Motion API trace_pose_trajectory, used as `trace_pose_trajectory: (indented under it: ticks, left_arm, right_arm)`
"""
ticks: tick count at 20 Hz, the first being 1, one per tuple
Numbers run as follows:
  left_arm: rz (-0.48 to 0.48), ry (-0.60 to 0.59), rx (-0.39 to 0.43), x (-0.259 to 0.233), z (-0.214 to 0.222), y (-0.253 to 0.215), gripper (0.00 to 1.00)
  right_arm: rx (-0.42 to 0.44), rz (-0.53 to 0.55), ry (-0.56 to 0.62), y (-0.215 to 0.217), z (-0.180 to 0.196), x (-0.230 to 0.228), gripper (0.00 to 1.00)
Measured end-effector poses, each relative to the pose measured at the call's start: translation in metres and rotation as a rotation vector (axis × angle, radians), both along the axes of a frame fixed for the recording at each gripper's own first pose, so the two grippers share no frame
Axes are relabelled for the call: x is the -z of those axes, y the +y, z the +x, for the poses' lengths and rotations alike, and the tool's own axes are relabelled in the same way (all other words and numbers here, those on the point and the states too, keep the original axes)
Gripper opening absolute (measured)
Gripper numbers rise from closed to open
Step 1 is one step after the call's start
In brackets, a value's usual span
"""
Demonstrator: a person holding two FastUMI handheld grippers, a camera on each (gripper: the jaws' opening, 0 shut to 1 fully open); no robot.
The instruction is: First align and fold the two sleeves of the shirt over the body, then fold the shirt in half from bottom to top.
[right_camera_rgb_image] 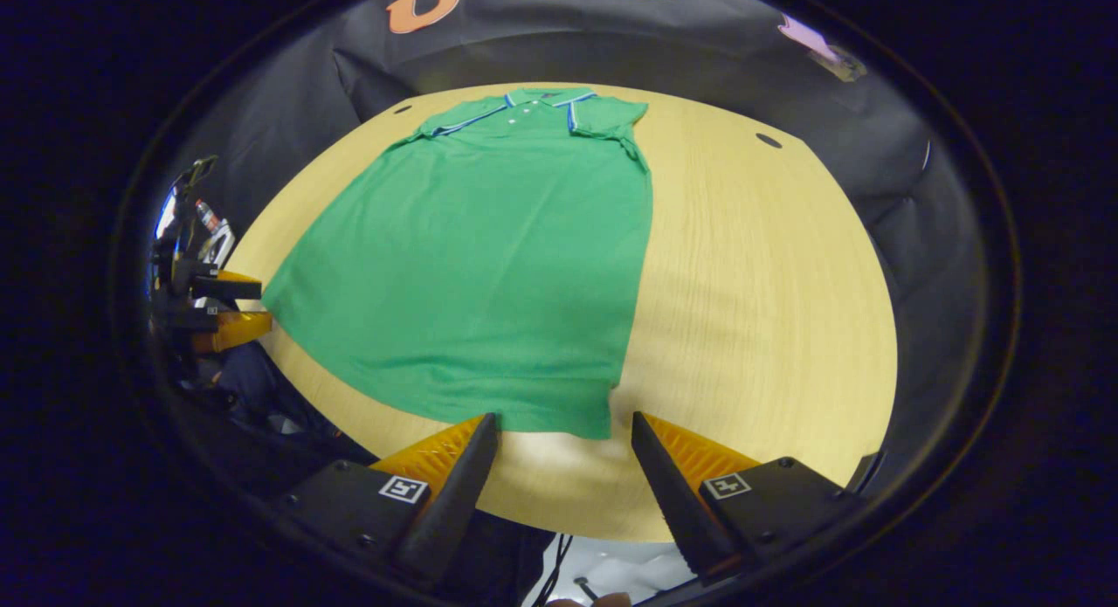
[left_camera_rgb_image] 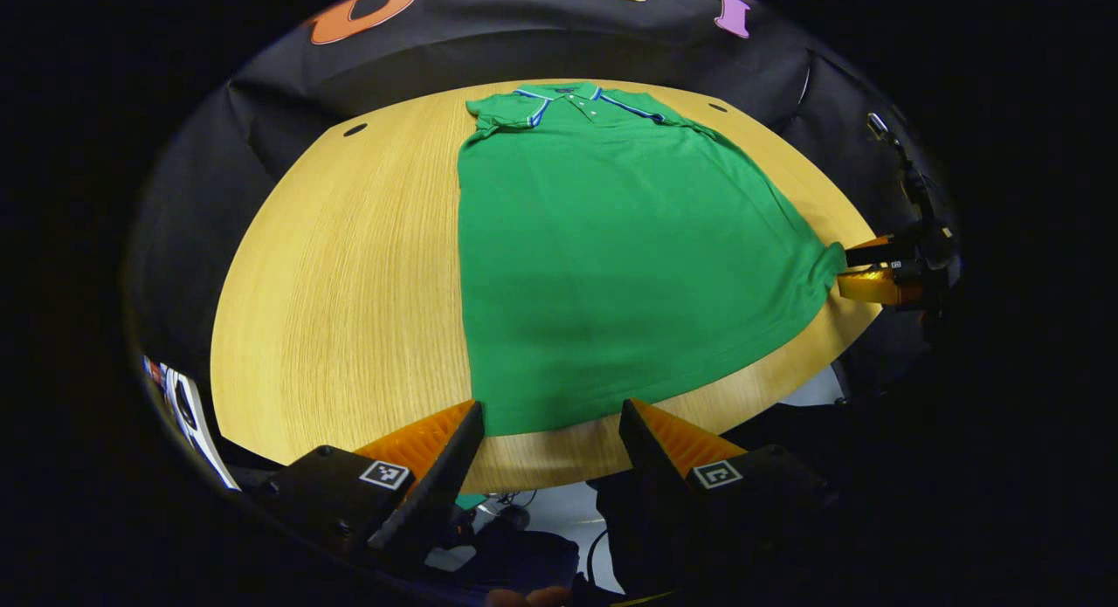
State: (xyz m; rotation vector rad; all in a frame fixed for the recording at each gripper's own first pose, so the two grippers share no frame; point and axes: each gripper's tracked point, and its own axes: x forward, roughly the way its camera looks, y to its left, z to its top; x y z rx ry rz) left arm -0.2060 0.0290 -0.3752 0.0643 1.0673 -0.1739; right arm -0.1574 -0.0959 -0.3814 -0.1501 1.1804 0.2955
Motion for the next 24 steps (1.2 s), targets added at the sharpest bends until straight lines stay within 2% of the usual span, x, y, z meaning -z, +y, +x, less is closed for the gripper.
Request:
trace_pose_trajectory:
  ticks: [5,8,10,12,13,14,15,17,22,23,24]
  left_arm:
    - [0.000,-0.032,-0.008,-0.003,0.002,0.001,1.00]
    - [-0.001,-0.047,-0.053,0.000,0.006,0.003,0.99]
    - [0.008,-0.071,-0.087,0.003,0.010,0.008,0.91]
    - [0.015,-0.079,-0.107,0.003,0.015,0.010,0.43]
    - [0.022,-0.084,-0.112,0.002,0.020,0.012,0.34]
    - [0.011,-0.094,-0.124,0.001,0.022,0.011,0.25]
    - [-0.027,-0.101,-0.143,0.000,0.025,0.009,0.12]
    - [-0.085,-0.096,-0.159,-0.005,0.025,0.005,0.04]
    - [-0.150,-0.141,-0.108,-0.027,0.026,-0.006,0.04]
    - [-0.152,-0.154,-0.104,-0.030,0.030,-0.005,0.04]
    - [-0.164,-0.163,-0.100,-0.034,0.034,-0.006,0.03]
  right_arm:
    - [-0.015,-0.036,-0.010,0.002,-0.002,0.007,0.97]
    - [-0.017,-0.039,-0.006,0.005,-0.002,0.008,0.91]
    - [-0.020,-0.042,-0.004,0.005,-0.002,0.006,0.58]
    - [-0.005,-0.043,0.000,0.004,0.000,0.005,0.26]
    - [0.006,-0.034,0.007,0.005,0.000,0.007,0.09]
    - [0.017,-0.021,0.015,0.006,0.001,0.006,0.08]
    - [0.039,-0.006,0.016,0.005,0.002,0.004,0.06]
    - [0.071,0.023,0.034,0.007,0.002,0.006,0.03]
    - [0.079,0.074,-0.003,0.011,0.010,-0.012,0.03]
    - [0.075,0.084,-0.008,0.013,0.011,-0.016,0.00]
    - [0.072,0.089,-0.017,0.013,0.014,-0.020,0.03]
